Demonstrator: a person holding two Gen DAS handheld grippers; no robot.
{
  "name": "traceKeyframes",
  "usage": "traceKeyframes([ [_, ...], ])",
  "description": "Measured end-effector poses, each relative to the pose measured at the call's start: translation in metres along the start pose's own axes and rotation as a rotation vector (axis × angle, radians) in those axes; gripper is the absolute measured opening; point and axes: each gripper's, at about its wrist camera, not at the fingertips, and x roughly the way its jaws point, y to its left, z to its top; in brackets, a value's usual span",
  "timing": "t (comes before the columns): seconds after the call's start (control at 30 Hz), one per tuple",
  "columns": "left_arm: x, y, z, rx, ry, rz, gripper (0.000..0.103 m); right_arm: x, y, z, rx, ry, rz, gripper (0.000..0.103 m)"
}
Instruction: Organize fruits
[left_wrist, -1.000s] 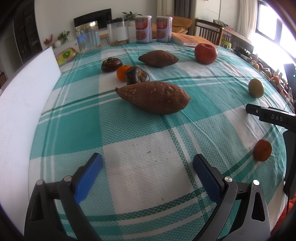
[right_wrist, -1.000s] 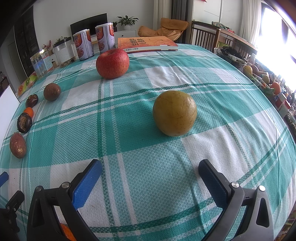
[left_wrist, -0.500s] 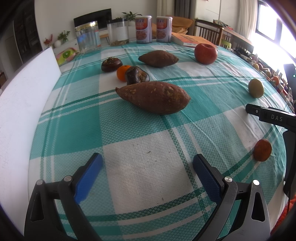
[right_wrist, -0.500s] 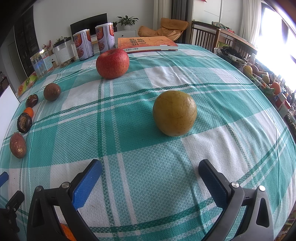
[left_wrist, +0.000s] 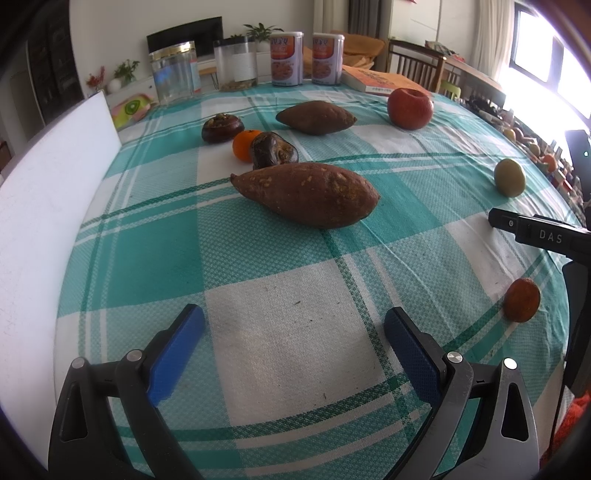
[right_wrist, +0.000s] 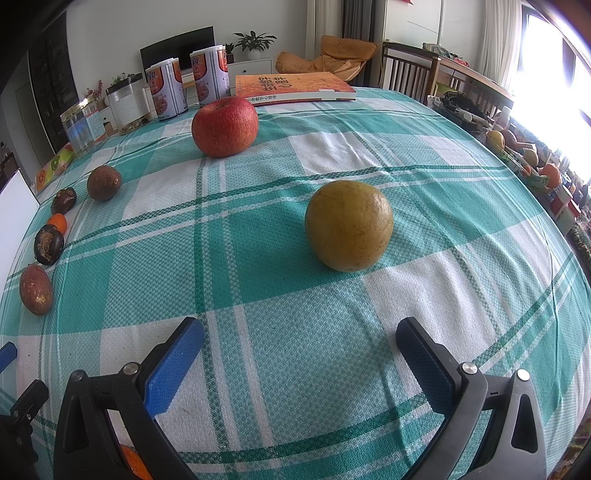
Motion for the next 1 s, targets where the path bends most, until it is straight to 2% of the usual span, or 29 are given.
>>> traceKeyframes([
  [0.07,-0.004,0.006,-0.001,-0.031,-0.015,-0.046,0.099,0.000,0.000,0.000,0.000,0.000,0.000,0.103],
  [0.2,-0.013,0.031,-0.003,-0.142,-0.047,-0.217,0.099,0.000,0.000,0.000,0.000,0.000,0.000,0.103],
  [0.4,-0.007,0.037,0.031,-0.299,0.019,-0.292,0.098,0.000,0.001,0.001,0.000,0.000,0.000,0.103],
  [0.5,0.012,0.026,0.055,-0.341,0.067,-0.280,0.098,0.000,0.000,0.001,0.002,0.000,0.001,0.103],
  [0.57,0.027,0.022,0.065,-0.361,0.091,-0.218,0.098,-0.004,-0.004,-0.002,0.007,0.005,0.031,0.103],
  [0.6,0.035,0.022,0.068,-0.376,0.108,-0.193,0.098,-0.013,-0.010,-0.008,0.028,-0.023,0.059,0.103],
  [0.7,0.039,0.016,0.072,-0.347,0.080,-0.145,0.098,-0.054,-0.037,-0.037,0.161,-0.167,0.079,0.103],
  [0.83,0.043,0.015,0.071,-0.260,0.087,-0.138,0.097,-0.086,-0.077,-0.057,0.392,-0.249,0.106,0.103],
  [0.9,0.036,0.028,0.067,-0.245,0.096,-0.156,0.098,-0.084,-0.088,-0.060,0.447,-0.237,0.103,0.103],
  [1.0,0.019,0.048,0.053,-0.254,0.106,-0.142,0.098,-0.070,-0.097,-0.060,0.500,-0.169,0.107,0.103],
])
